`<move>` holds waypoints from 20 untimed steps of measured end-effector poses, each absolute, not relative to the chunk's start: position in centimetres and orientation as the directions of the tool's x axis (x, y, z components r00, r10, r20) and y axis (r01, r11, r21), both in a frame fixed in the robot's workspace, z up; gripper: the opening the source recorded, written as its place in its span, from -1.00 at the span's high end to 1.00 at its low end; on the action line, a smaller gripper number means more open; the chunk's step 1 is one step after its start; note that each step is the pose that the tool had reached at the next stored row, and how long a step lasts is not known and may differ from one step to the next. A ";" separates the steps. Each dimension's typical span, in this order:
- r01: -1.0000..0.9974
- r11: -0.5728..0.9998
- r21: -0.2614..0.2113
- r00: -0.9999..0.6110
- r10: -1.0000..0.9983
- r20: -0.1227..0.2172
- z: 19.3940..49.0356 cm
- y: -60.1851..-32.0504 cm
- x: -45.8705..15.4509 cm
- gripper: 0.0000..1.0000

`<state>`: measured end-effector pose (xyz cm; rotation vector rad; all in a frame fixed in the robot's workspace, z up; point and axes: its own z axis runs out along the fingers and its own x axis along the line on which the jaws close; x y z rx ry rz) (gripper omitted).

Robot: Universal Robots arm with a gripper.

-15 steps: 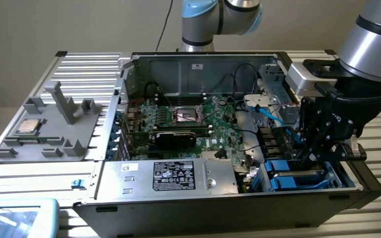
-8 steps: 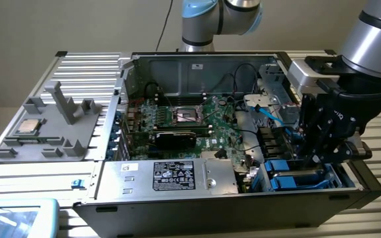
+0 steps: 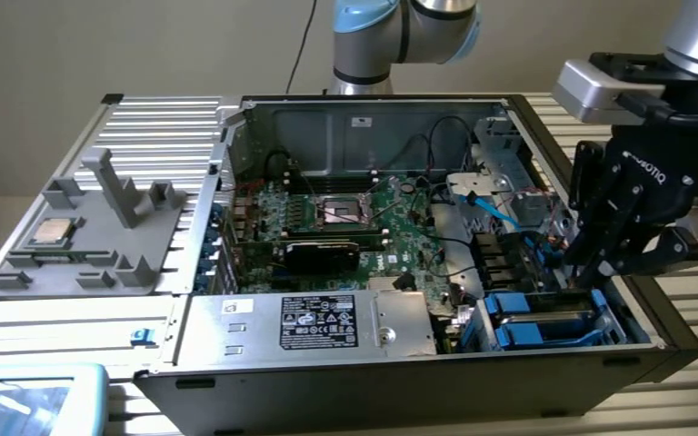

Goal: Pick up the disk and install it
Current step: 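Insert the first disk wire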

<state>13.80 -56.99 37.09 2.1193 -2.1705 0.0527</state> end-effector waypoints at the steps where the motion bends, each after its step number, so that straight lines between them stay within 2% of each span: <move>1: -0.998 0.026 0.050 -0.021 -0.994 0.105 37.3 -57.0 13.8 0.36; 5: -0.999 0.020 0.049 -0.013 -0.991 0.136 38.1 -56.9 13.8 0.36; 13: -0.999 0.023 0.047 -0.011 -0.972 0.233 38.6 -55.7 13.8 0.36; 20: -0.999 0.024 0.043 -0.012 -0.970 0.242 38.6 -54.0 12.9 0.36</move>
